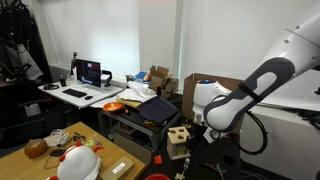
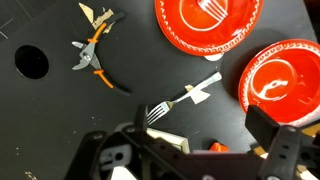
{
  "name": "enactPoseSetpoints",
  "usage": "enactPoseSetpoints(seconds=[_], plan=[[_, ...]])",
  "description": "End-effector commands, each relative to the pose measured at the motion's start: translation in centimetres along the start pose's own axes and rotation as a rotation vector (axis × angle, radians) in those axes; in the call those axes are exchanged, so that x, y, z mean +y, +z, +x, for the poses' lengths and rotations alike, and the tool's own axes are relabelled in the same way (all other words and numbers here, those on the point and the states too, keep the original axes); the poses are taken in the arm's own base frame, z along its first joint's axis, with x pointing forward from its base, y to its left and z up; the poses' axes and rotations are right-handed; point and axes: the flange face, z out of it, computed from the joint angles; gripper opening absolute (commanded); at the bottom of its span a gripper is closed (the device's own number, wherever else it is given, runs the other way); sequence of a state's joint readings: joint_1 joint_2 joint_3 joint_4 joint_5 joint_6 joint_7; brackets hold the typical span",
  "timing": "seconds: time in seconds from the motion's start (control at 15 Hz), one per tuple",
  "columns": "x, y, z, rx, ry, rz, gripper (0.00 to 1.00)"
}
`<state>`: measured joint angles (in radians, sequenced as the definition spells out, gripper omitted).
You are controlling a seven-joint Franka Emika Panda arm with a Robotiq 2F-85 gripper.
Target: Put the fork from the table in the orange bowl farthest from you
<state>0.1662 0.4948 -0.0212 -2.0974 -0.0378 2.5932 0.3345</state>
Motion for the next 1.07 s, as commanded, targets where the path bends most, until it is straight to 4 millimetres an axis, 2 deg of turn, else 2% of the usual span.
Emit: enactPoseSetpoints(seconds=[0.0,0.13,0.47,0.73,1.0], plan=[[-0.9,3.8,2.8,0.006,0.110,-0.041,1.00],[-1.2,5.8,3.6,-0.003,0.165,-0.058,1.00],[-1.9,9.6,5.5,0.006,0.316,-0.089,1.00],[-2.7,11.0,7.5,0.023,0.458,-0.091,1.00],[-1.9,12.0,9.6,0.065,0.639,-0.118,1.00]])
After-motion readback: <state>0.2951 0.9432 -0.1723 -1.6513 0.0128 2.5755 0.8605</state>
